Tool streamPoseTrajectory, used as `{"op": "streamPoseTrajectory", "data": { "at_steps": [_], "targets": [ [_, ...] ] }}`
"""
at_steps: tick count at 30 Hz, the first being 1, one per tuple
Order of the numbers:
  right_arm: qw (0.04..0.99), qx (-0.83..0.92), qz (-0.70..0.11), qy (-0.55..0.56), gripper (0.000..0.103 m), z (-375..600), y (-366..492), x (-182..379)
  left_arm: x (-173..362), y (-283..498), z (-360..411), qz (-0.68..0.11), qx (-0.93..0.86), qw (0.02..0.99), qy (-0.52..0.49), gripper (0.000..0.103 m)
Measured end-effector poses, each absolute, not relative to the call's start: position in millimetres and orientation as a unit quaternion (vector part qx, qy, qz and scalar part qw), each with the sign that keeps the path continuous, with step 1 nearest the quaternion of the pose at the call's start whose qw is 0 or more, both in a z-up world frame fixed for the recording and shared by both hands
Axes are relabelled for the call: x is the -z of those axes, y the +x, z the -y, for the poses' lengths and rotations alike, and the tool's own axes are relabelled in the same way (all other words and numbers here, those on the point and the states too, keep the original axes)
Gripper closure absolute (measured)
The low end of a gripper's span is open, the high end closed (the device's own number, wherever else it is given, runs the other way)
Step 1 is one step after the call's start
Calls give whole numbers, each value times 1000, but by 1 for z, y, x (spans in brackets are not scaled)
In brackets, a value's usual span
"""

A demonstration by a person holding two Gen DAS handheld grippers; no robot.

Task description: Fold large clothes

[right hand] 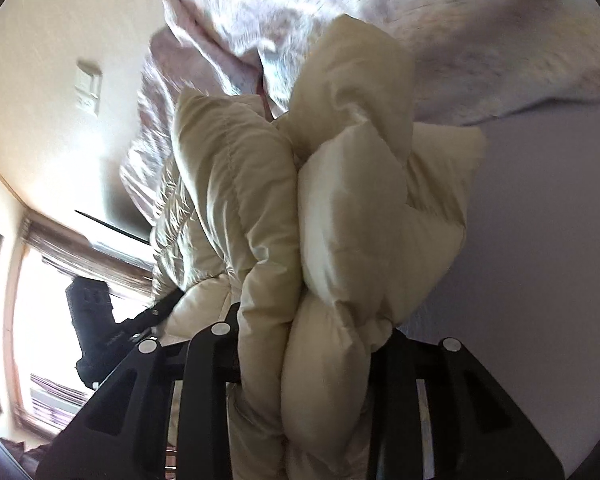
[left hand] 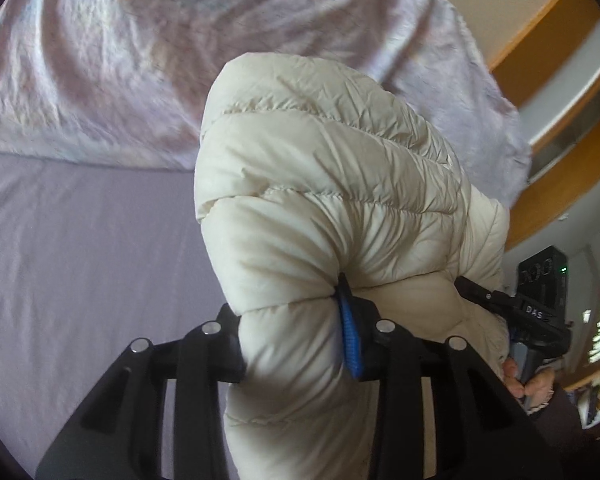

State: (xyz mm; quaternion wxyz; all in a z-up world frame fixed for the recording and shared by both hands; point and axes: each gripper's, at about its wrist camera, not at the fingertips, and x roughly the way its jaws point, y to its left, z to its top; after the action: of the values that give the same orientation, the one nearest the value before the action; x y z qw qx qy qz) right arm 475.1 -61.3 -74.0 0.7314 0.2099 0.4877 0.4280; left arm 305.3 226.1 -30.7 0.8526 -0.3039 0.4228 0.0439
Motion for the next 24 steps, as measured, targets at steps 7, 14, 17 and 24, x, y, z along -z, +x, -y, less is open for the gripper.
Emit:
{"op": "streamPoseTrajectory", "data": {
  "at_steps": [7,14,17,24],
  "targets": [
    [757,-379,-510,151,60,24,483,86,43,321,-229,-446,-92,856,-247,62],
    [807,-331,-481,90,29,35,464,60,40,320,-221,-449,-151,859,-192,31],
    [840,-298,-446,84,28,54,452,40,27,312,-222,-432,-173,867,-180,27],
    [845,-361,-383,91,57,46,431,0,8,317,-201,-399,-167,888,-154,23]
  ]
}}
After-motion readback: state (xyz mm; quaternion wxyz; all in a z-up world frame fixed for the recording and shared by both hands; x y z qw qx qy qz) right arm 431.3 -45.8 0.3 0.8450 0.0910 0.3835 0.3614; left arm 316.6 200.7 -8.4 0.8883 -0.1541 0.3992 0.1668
